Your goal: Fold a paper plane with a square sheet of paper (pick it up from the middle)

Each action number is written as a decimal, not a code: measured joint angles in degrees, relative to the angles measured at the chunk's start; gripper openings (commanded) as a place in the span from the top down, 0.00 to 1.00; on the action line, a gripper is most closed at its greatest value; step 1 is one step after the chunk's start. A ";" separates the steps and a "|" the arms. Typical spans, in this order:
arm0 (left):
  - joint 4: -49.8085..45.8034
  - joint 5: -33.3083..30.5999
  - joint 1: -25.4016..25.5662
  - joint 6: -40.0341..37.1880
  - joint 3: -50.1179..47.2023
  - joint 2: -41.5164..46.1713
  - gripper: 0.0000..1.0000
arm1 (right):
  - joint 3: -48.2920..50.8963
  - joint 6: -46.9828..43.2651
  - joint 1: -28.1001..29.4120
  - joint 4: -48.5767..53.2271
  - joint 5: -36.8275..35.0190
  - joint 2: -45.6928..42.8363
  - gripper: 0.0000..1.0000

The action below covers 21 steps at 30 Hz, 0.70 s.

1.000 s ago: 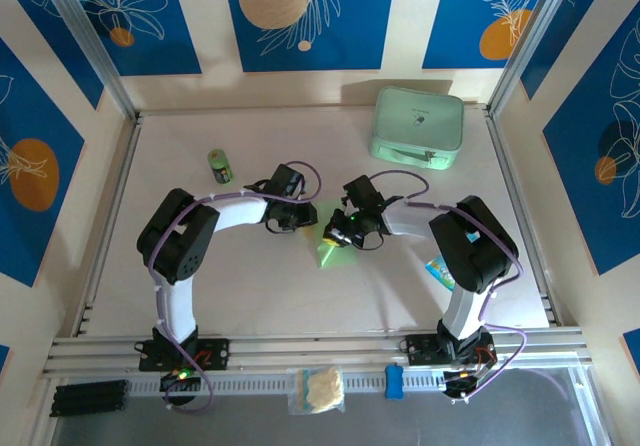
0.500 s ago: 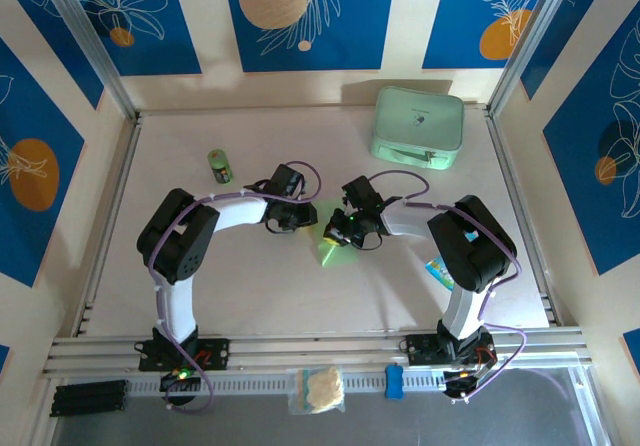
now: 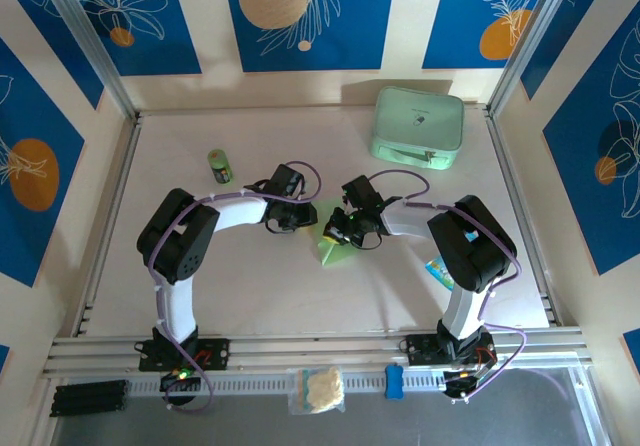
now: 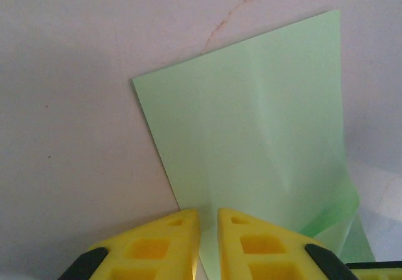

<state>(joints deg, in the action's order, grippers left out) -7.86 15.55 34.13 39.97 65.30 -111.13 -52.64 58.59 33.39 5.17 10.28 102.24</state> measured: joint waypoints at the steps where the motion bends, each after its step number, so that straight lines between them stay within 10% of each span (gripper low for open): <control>1: 0.00 0.00 0.00 0.02 0.00 0.00 0.81 | 0.00 0.00 0.00 0.02 -0.07 0.00 1.00; 21: 0.04 0.00 0.00 0.00 0.00 0.00 0.81 | 0.00 -0.02 0.00 0.13 -0.48 1.18 1.00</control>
<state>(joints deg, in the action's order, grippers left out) -7.81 15.55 34.13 39.97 65.30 -111.13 -52.64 58.57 33.39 5.30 9.80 103.42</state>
